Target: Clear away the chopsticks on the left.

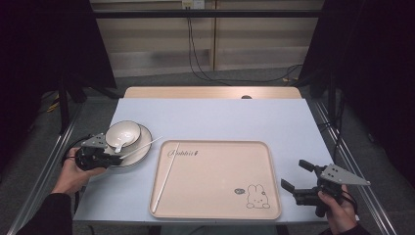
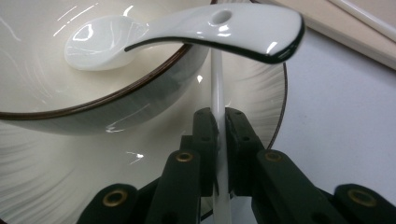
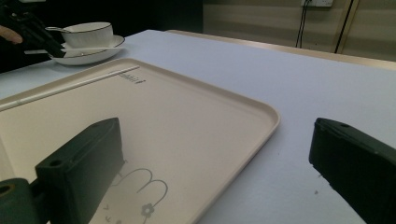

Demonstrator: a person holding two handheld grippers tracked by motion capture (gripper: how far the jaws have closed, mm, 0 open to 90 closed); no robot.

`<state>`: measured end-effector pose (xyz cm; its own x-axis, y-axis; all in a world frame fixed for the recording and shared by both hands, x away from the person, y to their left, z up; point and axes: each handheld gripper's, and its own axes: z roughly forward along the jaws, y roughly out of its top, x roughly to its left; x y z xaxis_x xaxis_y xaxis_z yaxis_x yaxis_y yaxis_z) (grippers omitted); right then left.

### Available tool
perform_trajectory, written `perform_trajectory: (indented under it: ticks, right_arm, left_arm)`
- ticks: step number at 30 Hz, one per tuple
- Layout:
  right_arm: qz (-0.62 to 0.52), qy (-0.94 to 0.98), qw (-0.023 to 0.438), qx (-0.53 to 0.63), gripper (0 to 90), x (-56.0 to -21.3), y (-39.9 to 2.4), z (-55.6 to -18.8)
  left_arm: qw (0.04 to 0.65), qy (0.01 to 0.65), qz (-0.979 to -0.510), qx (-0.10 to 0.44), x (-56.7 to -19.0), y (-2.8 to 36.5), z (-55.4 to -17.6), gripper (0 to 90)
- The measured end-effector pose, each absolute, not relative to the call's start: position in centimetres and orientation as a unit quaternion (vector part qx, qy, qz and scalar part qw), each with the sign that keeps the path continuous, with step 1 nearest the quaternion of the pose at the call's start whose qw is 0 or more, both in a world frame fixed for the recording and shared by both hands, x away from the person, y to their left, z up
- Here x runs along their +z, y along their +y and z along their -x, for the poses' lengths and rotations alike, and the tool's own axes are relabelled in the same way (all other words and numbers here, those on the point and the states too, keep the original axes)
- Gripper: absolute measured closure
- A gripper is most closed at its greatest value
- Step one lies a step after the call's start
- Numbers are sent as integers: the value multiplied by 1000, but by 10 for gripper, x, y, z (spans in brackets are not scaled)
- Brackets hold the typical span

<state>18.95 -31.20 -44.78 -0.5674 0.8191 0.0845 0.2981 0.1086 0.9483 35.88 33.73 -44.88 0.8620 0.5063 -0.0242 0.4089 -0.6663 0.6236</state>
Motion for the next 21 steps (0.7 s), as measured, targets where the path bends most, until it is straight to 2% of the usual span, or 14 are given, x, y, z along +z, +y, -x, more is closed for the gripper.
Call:
perform_trajectory:
  ticks: [10, 21]
  right_arm:
    - [-397, 704, 243, 537, 25, -448, -312, -190]
    - [-398, 701, 243, 540, 26, -447, -312, -189]
  left_arm:
    - [344, 278, -894, 65, -443, 336, -354, 844]
    - [368, 294, -881, 26, -432, 326, -345, 846]
